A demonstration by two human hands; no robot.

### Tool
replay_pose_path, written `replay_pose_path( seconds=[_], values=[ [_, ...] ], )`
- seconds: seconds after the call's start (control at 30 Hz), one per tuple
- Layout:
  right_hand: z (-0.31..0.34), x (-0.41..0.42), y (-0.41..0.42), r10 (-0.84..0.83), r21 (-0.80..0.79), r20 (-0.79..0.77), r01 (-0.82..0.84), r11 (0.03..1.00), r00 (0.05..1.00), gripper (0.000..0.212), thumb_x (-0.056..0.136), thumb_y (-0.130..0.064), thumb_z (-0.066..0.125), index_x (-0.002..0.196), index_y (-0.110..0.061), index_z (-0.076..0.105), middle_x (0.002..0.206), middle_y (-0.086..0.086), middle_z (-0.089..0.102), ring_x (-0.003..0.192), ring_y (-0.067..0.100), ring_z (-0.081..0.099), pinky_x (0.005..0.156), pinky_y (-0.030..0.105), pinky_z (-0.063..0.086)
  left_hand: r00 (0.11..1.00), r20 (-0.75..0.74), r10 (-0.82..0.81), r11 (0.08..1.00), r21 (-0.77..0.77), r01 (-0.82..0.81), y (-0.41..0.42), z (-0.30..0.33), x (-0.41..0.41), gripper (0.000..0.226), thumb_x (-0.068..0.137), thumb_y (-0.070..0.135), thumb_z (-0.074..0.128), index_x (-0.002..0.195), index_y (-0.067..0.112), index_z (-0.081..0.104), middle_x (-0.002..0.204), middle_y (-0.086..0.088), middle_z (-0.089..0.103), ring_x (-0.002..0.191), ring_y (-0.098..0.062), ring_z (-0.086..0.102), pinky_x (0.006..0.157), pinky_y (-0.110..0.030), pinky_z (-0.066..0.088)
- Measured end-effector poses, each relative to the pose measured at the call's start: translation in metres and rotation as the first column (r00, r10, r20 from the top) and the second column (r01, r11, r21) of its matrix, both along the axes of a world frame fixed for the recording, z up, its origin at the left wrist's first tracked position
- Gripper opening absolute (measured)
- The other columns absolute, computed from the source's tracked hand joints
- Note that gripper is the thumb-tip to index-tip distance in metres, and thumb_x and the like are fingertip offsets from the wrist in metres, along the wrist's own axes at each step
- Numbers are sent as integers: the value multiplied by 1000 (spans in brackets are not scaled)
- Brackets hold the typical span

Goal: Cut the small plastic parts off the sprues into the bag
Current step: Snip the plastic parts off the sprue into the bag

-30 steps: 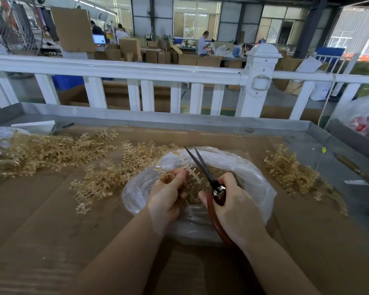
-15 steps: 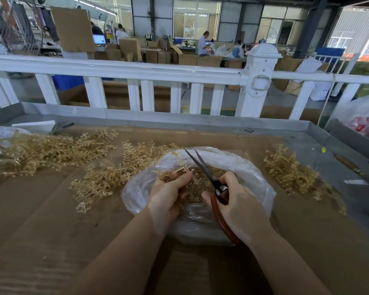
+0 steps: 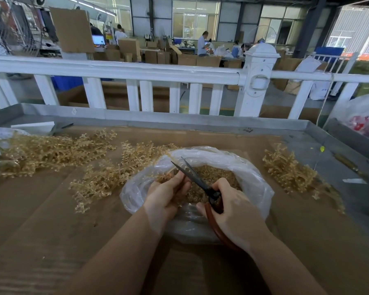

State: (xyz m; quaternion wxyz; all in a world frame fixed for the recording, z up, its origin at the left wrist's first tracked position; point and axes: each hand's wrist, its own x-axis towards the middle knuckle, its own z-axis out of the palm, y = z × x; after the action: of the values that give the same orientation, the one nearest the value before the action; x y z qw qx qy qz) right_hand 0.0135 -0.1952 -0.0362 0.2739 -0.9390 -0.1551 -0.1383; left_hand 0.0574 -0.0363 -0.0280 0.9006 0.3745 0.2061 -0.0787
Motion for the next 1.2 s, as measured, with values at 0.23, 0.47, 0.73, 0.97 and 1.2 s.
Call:
replay_pose_path(
  seconds=[0.23,0.47,0.73,0.97,1.2],
  values=[
    [1,4,2,8,-39,-46,-10,999,999,35,83,-62,51,97,-34,36,92,-12,54,87,6,51,74,20,39,1000,-12,16,999,-32,-16,-1,2,1,8,84,-5,61,77,-3,61,60,-10,69,52,-14,69,43,-19,52],
    [0,4,3,1,-55,-28,-3,998,1000,32,84,-62,48,96,-36,34,94,-12,54,89,7,49,69,19,33,999,-29,19,997,-74,-21,0,3,1,6,87,-4,58,82,0,59,61,-10,70,52,-15,69,45,-21,54],
    [1,5,5,-5,-56,-43,3,998,999,32,84,-62,49,95,-37,32,93,-13,53,88,6,48,63,9,24,999,-38,34,994,-100,-38,0,5,0,11,89,-4,56,79,-1,61,59,-8,69,49,-13,67,45,-21,55],
    [4,4,7,13,-45,-37,-15,999,999,32,85,-59,51,93,-33,34,91,-10,54,88,9,49,68,21,31,1000,15,11,1000,-29,-10,-3,1,0,11,87,-9,54,79,-4,60,59,-9,69,50,-13,67,48,-21,56],
    [6,5,8,1,-47,-22,-2,999,1000,33,85,-59,50,93,-30,36,85,-12,54,77,4,50,57,8,33,1000,16,-1,1000,14,1,-2,-3,3,10,86,-9,56,80,-4,62,60,-9,70,52,-13,68,50,-22,56]
  ],
)
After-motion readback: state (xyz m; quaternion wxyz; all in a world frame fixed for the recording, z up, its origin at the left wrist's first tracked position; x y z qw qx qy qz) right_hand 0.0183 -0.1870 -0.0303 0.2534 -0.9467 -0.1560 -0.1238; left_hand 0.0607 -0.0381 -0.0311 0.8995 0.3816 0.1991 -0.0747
